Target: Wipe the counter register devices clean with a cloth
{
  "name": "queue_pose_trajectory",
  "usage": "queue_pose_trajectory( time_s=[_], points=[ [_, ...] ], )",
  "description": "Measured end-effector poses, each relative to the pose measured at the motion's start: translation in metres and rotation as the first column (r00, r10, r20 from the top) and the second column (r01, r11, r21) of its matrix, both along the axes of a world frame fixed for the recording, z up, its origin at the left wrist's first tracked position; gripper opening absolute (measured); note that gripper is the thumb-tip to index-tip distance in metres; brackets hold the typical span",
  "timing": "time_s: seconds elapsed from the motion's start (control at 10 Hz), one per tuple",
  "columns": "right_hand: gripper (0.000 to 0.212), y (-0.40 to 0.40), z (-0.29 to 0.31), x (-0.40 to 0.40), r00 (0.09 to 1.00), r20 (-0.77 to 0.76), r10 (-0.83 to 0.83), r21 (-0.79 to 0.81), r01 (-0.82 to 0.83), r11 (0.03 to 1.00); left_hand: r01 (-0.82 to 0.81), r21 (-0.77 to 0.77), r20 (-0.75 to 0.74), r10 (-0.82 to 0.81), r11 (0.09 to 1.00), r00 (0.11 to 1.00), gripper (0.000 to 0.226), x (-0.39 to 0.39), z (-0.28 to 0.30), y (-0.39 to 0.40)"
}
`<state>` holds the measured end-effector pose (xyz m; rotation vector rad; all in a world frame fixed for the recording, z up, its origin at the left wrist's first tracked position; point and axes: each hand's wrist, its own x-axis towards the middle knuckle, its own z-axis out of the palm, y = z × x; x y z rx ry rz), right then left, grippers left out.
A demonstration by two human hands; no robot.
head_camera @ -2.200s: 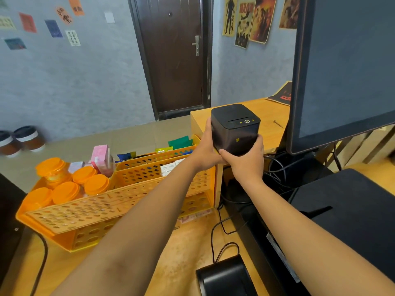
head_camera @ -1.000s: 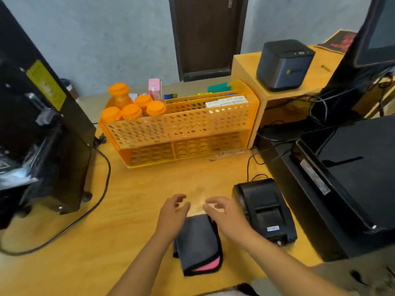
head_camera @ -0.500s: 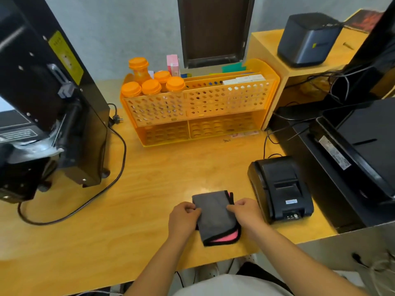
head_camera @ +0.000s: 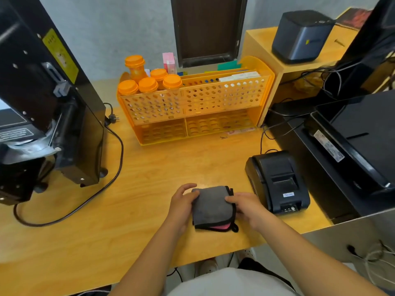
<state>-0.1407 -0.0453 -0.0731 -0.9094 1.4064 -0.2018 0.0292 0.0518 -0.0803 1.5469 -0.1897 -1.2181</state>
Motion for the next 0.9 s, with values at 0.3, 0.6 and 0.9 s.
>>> queue_pose_trajectory(
  time_s=[0.3,0.6,0.9],
  points=[
    [0.060,0.006,-0.014,0.002,0.875,-0.427,0.228,-0.576,-0.457,0.678,0.268,0.193,0.776,-0.314,0.944,0.547,0.049,0.009,-0.027,-0.003],
    [0.073,0.009,-0.052,-0.001,0.235,-0.843,0.484,-0.189,-0.971,0.143,0.421,0.635,0.742,-0.663,0.648,-0.099,0.066,0.005,-0.078,-0.002],
    [0.057,-0.019,0.012,0.016,0.520,-0.574,0.633,-0.331,-0.854,0.401,0.541,0.677,0.564,-0.824,0.499,0.053,0.072,0.021,-0.033,-0.037]
  ],
)
